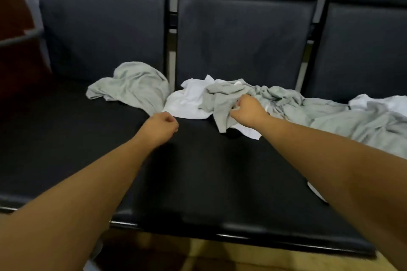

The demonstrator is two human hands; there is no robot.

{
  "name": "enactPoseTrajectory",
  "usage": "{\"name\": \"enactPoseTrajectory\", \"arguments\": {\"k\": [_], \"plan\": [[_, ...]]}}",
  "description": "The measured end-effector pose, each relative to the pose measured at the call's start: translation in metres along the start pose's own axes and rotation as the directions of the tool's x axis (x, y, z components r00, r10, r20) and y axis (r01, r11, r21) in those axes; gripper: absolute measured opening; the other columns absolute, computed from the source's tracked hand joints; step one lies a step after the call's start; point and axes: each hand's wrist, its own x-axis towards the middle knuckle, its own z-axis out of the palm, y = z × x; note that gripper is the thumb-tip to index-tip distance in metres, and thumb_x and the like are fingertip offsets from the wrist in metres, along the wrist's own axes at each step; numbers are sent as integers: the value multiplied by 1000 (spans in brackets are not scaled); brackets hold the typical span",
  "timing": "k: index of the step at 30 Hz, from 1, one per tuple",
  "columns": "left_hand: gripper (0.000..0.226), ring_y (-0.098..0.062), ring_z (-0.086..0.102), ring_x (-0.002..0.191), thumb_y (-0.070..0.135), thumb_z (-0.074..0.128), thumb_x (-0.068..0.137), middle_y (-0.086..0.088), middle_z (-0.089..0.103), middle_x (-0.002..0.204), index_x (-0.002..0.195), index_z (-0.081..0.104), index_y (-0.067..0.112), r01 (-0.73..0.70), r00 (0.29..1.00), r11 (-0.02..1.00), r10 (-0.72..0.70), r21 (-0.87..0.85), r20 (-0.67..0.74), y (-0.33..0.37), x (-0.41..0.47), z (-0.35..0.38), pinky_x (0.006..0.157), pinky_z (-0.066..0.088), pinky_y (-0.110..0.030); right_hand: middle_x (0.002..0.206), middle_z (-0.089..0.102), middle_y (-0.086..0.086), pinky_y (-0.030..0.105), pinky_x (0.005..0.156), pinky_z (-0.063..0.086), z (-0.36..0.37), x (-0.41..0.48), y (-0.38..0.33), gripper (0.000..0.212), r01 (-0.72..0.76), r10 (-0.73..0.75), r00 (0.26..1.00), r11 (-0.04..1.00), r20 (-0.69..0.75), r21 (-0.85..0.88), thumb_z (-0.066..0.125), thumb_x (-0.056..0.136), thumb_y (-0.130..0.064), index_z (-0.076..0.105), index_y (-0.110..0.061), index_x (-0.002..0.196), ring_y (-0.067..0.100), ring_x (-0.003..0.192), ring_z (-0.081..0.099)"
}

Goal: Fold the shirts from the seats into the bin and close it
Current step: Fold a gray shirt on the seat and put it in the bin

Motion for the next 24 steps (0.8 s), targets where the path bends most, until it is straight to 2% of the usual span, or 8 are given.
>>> {"name": "enactPoseTrajectory", "arguments": {"k": [1,3,6,8,12,18,21,24], "plan": [[10,-20,65,83,22,58,92,-2,71,93,94,67,18,-34,999,998,34,53,8,3,8,17,71,51,-30,102,57,12,30,70,45,3,7,15,9,-4,4,1000,1000,-13,-1,57,87,-12,56,-9,95,28,92,57],[12,-17,61,82,20,60,92,-2,68,98,103,64,18,-91,996,991,89,96,18,12,24,46,68,46,-27,137,38,16,38,85,48,7,21,35,42,-46,44,997,998,-62,-34,57,88,-13,45,-10,129,34,107,55],[34,-18,57,89,20,61,93,-8,62,117,126,54,15,-193,981,980,194,53,-17,29,53,75,74,43,-28,142,33,13,40,84,49,4,45,42,56,36,-50,972,997,-229,-66,61,89,-18,36,-15,139,33,110,56],[56,-20,57,102,28,63,94,-2,53,129,145,40,19,-181,983,983,181,-36,-14,41,72,87,83,47,-32,141,38,13,40,86,50,2,61,46,70,93,-104,977,993,-185,-67,64,88,-23,30,-24,149,30,114,54],[68,-21,57,118,34,65,95,4,53,133,153,30,29,-29,989,945,75,-327,128,53,91,111,96,52,-37,123,58,12,36,77,49,9,78,52,43,122,-146,981,976,-126,-179,55,91,-8,56,-19,132,30,106,60],[14,-19,63,97,19,72,90,0,67,100,102,70,27,-162,985,935,134,-317,-110,52,96,122,91,56,-37,97,61,7,32,63,42,-8,61,51,19,237,-224,934,971,-279,15,47,89,-7,58,-21,95,24,84,59],[12,-25,67,95,21,72,90,5,65,89,88,69,33,-282,954,922,241,-264,-178,69,76,105,93,56,-47,92,64,5,34,65,49,-30,44,39,17,277,-229,919,954,-320,112,48,90,-7,60,-18,95,21,81,60],[16,-35,69,94,17,70,91,-1,66,86,81,69,29,-350,933,897,307,-271,-188,100,50,80,89,57,-51,81,63,-4,20,63,45,-64,24,16,17,322,-227,899,922,-374,215,50,90,-7,63,-15,97,12,76,60]]}}
